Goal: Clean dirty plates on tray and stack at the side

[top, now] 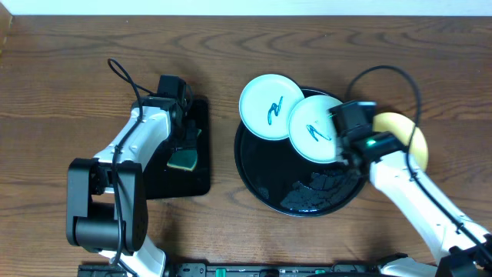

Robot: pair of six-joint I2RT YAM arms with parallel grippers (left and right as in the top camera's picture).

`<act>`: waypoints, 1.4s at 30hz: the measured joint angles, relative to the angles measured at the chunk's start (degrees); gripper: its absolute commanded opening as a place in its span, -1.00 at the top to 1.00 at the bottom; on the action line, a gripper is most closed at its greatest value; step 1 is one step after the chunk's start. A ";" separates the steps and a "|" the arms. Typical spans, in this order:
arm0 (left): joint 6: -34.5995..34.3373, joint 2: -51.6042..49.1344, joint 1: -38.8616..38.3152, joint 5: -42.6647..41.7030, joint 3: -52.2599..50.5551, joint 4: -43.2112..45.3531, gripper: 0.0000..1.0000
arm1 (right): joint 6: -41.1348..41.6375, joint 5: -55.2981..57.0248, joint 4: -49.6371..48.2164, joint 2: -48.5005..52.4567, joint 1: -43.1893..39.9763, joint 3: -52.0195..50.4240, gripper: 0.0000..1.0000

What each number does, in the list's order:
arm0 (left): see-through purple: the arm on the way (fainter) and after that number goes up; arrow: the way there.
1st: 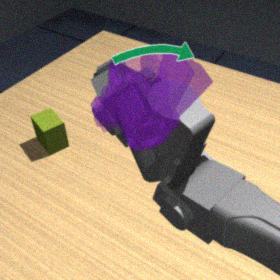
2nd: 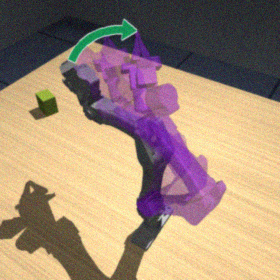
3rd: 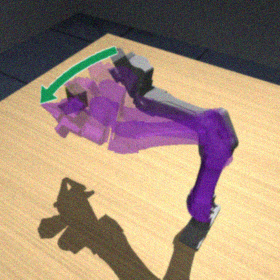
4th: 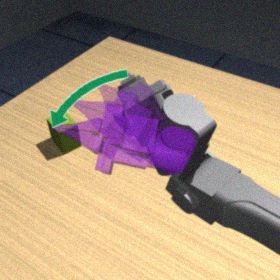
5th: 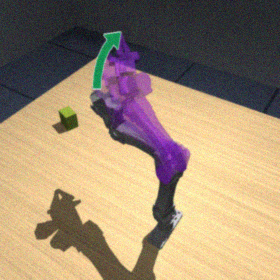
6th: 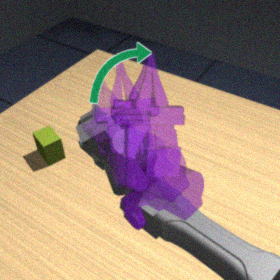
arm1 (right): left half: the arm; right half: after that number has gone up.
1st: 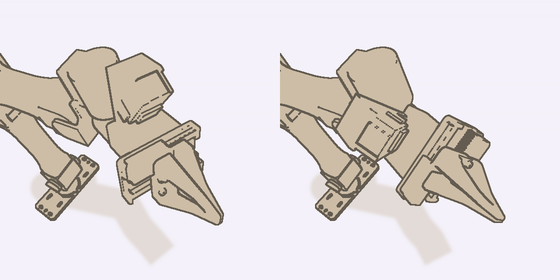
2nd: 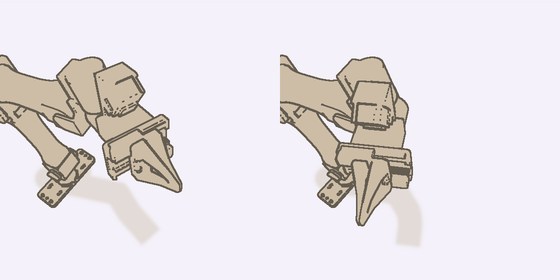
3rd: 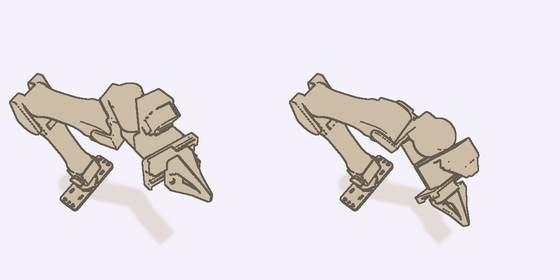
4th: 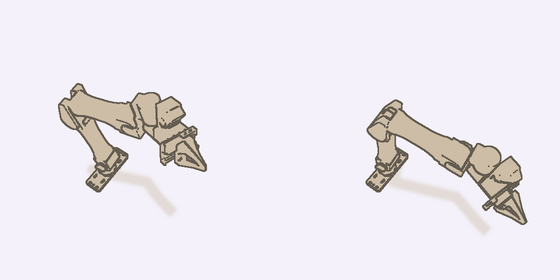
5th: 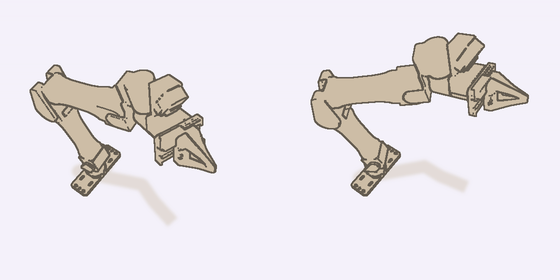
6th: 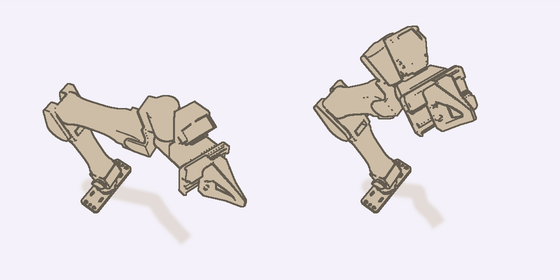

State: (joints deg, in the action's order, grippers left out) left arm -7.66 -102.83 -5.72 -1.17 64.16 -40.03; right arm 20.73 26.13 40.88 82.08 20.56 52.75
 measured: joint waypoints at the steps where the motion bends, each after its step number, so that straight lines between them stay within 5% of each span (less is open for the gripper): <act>1: 0.00 0.00 0.00 0.02 0.00 0.00 -0.09 | 0.50 -0.26 -0.15 0.00 -2.60 0.00 0.98; 13: 0.00 0.00 0.00 0.00 0.00 -0.02 -0.09 | 1.84 -9.31 -3.06 0.00 -23.80 0.00 0.98; 24: 0.00 0.00 0.00 0.00 0.00 -0.04 -0.09 | 1.86 -12.85 -6.93 1.46 -29.88 0.00 0.97; 27: 0.00 0.00 0.00 0.02 0.00 -0.04 -0.09 | 1.86 -13.33 -7.74 1.51 -29.88 0.00 0.83; 32: 0.00 0.00 0.00 0.00 0.00 -0.04 -0.09 | 2.36 -15.89 -8.81 1.51 -29.88 0.00 0.25; 42: 0.00 0.00 0.00 0.00 0.00 -0.04 -0.09 | -2.12 -34.49 -12.37 1.51 -29.46 0.00 0.05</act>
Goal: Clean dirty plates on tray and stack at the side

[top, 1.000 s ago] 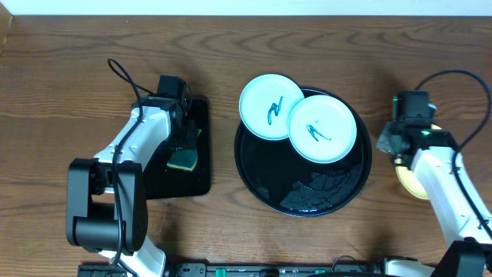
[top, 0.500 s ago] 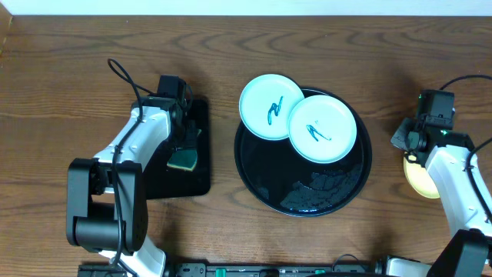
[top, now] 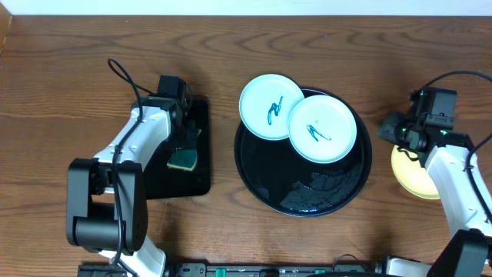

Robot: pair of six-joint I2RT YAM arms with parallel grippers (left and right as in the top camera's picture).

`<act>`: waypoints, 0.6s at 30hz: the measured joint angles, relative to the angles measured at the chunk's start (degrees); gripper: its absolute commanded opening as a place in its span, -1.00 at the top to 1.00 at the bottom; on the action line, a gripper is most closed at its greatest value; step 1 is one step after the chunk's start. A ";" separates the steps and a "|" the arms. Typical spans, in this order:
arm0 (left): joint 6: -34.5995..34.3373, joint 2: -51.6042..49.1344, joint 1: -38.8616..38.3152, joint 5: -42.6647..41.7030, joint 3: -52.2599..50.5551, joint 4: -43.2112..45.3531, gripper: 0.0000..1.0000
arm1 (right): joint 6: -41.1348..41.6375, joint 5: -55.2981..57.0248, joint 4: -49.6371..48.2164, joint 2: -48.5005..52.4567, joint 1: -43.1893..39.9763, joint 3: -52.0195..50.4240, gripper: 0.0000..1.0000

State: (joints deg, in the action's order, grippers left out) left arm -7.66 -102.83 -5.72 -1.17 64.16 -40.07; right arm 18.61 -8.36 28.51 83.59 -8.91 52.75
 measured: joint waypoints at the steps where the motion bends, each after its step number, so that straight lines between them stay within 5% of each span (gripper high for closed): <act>1: 0.00 0.00 0.00 0.00 0.00 0.00 -0.09 | -0.42 -1.70 0.07 0.00 0.46 0.00 0.04; 18: 0.00 0.00 0.00 0.00 0.00 -0.02 -0.09 | -1.92 -4.31 2.89 8.31 9.20 0.02 0.27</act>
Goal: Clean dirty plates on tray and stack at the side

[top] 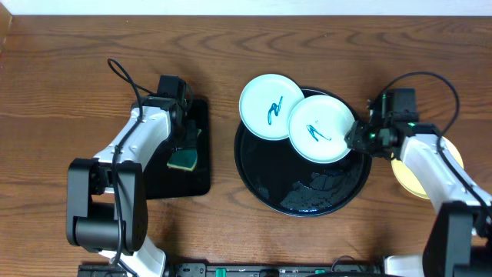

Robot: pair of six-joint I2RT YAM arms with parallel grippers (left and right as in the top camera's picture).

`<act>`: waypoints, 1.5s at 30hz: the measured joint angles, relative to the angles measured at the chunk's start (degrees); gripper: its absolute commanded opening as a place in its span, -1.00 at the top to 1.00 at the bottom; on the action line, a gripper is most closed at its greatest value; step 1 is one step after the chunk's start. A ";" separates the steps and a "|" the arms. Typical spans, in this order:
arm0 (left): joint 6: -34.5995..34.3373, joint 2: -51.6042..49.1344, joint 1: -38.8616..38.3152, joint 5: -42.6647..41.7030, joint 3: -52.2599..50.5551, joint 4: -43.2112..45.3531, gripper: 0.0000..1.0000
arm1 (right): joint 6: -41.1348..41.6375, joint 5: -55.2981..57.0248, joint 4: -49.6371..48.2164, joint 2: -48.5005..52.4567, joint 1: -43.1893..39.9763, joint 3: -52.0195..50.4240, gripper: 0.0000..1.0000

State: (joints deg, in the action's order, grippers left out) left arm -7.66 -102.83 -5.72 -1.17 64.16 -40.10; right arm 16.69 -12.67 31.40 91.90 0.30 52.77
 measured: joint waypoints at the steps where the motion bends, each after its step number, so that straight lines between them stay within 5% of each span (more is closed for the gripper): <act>1: 0.00 0.00 0.00 0.00 0.00 0.02 -0.09 | -0.04 0.22 -0.44 0.94 0.26 0.00 0.34; 7: 0.00 0.00 0.00 0.00 0.00 0.02 -0.09 | 0.87 0.92 -1.68 5.60 1.73 0.00 0.98; 29: 0.00 0.00 0.00 0.02 0.00 0.00 -0.09 | 1.77 -2.03 18.29 6.29 5.09 1.46 0.98; 35: 0.00 0.00 0.00 0.00 0.00 0.00 -0.09 | 1.55 -1.84 18.27 6.36 5.09 1.22 0.49; 38: 0.00 0.00 0.00 0.00 0.00 0.00 -0.09 | 1.77 -1.53 16.76 6.54 5.09 1.03 0.61; 41: 0.00 0.00 0.00 0.00 0.00 0.00 -0.09 | 1.92 -1.46 14.73 6.67 5.09 1.01 0.95; 45: 0.00 0.00 0.00 0.00 0.00 0.00 -0.09 | 1.62 -1.49 13.38 6.69 5.20 1.01 0.98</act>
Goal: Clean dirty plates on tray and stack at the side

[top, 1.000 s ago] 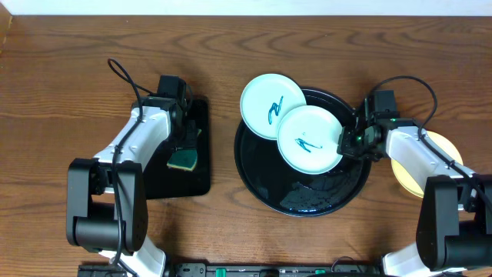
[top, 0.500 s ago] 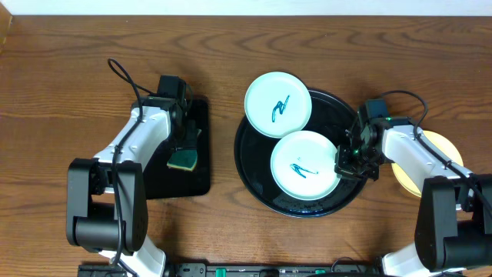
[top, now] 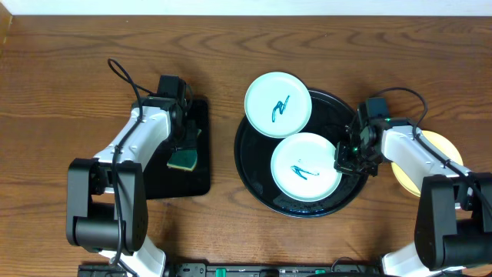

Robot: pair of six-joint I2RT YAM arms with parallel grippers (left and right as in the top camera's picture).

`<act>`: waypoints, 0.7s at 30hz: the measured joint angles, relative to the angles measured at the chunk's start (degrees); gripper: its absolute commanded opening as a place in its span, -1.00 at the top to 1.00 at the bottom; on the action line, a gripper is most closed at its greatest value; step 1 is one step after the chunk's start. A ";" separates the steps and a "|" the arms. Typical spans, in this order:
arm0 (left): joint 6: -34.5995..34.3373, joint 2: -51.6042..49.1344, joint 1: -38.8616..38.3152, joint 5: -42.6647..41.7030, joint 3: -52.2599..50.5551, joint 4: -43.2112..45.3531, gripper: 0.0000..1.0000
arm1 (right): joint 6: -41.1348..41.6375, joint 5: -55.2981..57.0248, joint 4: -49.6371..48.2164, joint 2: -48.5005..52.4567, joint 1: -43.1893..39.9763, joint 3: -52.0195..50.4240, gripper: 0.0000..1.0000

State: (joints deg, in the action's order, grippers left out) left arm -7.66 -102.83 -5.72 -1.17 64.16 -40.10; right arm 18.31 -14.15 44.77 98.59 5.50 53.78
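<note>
A round black tray sits mid-table. One pale blue plate with a blue scribble lies over the tray's upper left rim. A second marked plate lies low inside the tray. My right gripper is at this plate's right rim and looks shut on it. A clean yellow plate rests on the table at the far right, partly under my right arm. My left gripper points down at a green-and-yellow sponge, its fingers apparently closed on the sponge's top.
The sponge lies on a black rectangular mat left of the tray. Cables loop above both arms. A dark wet patch shows on the tray floor near its front rim.
The right gripper has moved down and left along the tray's right side. The plate it touched now lies lower in the tray, apart from the upper plate, which shifted slightly right.
At first the right gripper was over the tray beside the right plate, the yellow plate behind it. Then it stood out at the right above the yellow plate. It returned to the right plate's rim, and that plate now sits in the tray's lower middle. The left arm stayed still.
</note>
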 measured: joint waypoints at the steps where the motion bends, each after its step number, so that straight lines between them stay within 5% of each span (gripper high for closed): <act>1: 0.00 0.00 0.00 0.00 0.00 0.00 -0.09 | -0.02 0.00 -0.07 0.00 0.11 -0.02 0.98; 8: 0.00 0.00 0.00 0.00 0.00 0.00 -0.07 | -0.07 -0.02 -0.31 0.00 0.24 -0.04 0.97; 10: 0.00 0.00 0.00 0.00 0.00 0.00 0.11 | -0.07 -0.02 -0.35 0.00 0.28 -0.04 0.97; 14: -0.07 0.00 -0.02 -0.46 0.00 0.00 0.79 | -0.07 -0.02 -0.50 0.00 0.37 -0.07 0.98; 21: 0.00 0.00 -0.07 -0.87 0.00 -0.42 0.85 | -0.07 -0.02 -0.55 0.00 0.42 -0.07 0.97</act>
State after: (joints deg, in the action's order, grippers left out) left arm -7.66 -102.83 -5.78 -2.04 64.16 -40.51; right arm 18.24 -14.17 44.23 98.59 5.91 53.71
